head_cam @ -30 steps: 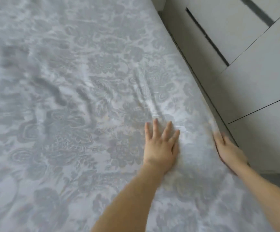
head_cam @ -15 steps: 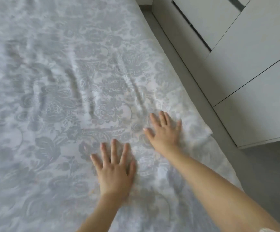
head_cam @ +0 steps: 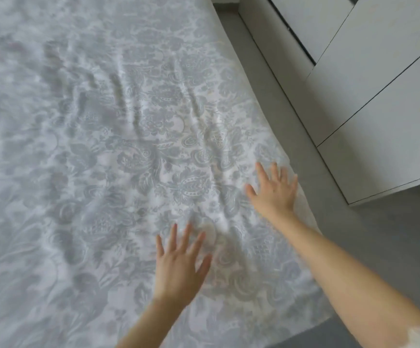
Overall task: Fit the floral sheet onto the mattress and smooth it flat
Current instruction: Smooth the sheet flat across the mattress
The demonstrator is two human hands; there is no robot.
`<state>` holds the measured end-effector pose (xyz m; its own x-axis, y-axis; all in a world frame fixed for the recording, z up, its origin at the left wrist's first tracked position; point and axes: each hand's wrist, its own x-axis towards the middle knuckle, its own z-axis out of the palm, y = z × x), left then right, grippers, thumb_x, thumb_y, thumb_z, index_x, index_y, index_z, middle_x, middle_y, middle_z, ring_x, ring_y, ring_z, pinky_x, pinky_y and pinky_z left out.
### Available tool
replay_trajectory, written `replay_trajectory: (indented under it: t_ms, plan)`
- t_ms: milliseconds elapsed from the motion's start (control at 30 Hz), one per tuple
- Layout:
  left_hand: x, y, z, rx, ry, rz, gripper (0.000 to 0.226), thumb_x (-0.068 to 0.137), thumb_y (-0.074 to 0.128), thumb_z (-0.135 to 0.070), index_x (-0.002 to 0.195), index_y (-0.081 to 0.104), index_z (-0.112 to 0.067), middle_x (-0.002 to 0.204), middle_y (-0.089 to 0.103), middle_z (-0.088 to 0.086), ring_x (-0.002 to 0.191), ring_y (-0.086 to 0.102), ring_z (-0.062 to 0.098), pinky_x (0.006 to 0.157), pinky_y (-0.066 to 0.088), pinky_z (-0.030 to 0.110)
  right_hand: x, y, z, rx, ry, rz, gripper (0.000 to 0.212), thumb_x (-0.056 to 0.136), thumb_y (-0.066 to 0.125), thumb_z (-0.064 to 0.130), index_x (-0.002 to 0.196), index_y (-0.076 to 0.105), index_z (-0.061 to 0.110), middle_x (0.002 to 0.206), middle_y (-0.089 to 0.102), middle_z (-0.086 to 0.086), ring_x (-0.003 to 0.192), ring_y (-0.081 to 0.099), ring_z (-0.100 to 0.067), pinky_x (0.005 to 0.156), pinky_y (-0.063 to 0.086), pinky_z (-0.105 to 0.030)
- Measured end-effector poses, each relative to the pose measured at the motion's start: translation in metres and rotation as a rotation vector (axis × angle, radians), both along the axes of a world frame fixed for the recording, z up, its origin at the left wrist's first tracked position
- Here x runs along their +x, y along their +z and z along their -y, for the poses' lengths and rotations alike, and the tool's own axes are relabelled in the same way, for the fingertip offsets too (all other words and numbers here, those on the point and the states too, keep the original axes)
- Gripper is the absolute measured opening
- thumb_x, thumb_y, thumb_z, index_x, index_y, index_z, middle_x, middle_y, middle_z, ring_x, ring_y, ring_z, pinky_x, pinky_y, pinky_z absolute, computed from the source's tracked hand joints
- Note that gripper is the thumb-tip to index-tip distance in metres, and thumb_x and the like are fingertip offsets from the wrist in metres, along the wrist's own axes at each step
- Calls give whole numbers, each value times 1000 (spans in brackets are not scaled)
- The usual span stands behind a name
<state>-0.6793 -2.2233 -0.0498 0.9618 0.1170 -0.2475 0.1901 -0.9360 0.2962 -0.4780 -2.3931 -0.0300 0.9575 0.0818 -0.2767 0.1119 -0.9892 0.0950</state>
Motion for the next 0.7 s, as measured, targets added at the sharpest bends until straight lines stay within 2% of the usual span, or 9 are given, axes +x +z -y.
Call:
replay_trajectory:
  t_ms: [100, 167, 300, 367, 433, 500, 533, 633, 700]
  plan:
    - [-17, -19, 3, 106, 128, -147, 80, 69, -16, -77, 142, -9, -46, 152, -18, -6, 145, -14, 28, 112, -7, 58, 9, -26, 43, 159, -204, -120, 77, 85, 20, 74, 150, 3, 37, 159, 12, -7, 140, 27, -33, 107, 31, -53]
    - [-38, -22, 21, 85, 177, -200, 73, 73, -16, -74, 141, -16, -46, 150, -24, -7, 143, -21, 25, 112, -11, 56, -41, -35, 89, 190, -229, -145, 74, 87, 20, 72, 150, 4, 36, 158, 17, -6, 133, 39, -34, 101, 38, -46]
    - [-56, 5, 48, 75, 218, -313, 59, 94, 15, -59, 148, -2, -41, 159, -8, -2, 146, -8, 28, 116, 6, 51, -125, -16, 152, 177, -233, -261, 67, 92, 18, 63, 150, 13, 30, 150, 37, -5, 124, 49, -33, 99, 42, -40]
    - [-60, 22, 52, 32, 218, -348, 56, 96, 24, -52, 149, 12, -37, 159, 6, -2, 146, 5, 28, 113, 22, 46, -129, 3, 169, 87, -268, -340, 60, 97, 19, 55, 145, 34, 23, 139, 50, -10, 122, 50, -33, 96, 42, -37]
    - [-61, 37, 54, -66, 253, -322, 50, 98, 32, -42, 146, 28, -29, 154, 26, -3, 141, 23, 25, 103, 39, 38, -119, 18, 179, 82, -254, -305, 54, 100, 22, 45, 115, 61, 11, 116, 63, -15, 111, 57, -33, 85, 44, -35]
    - [-56, 48, 57, -120, 330, -247, 45, 98, 37, -35, 142, 38, -23, 146, 39, -3, 134, 36, 22, 98, 42, 33, -97, 25, 182, 195, -280, -226, 50, 101, 24, 39, 83, 58, 6, 89, 62, -14, 102, 61, -35, 73, 41, -35]
    - [-51, 53, 59, -113, 355, -212, 45, 98, 37, -34, 141, 39, -22, 145, 42, -3, 133, 38, 21, 100, 41, 33, -82, 24, 181, 261, -312, -203, 49, 102, 25, 37, 83, 58, 5, 88, 61, -15, 102, 60, -36, 73, 41, -35]
    - [-27, 57, 73, -96, 361, -108, 42, 98, 39, -33, 138, 43, -22, 144, 45, -4, 132, 41, 20, 104, 38, 33, -34, 9, 167, 438, -446, -265, 52, 102, 28, 37, 118, 56, -3, 123, 57, -22, 115, 54, -37, 87, 43, -37]
    - [-7, 56, 89, -107, 357, -60, 40, 97, 41, -31, 136, 46, -22, 142, 47, -4, 132, 40, 19, 104, 37, 32, -11, -12, 157, 549, -505, -342, 52, 101, 34, 37, 126, 52, -5, 132, 53, -23, 119, 51, -38, 95, 44, -40]
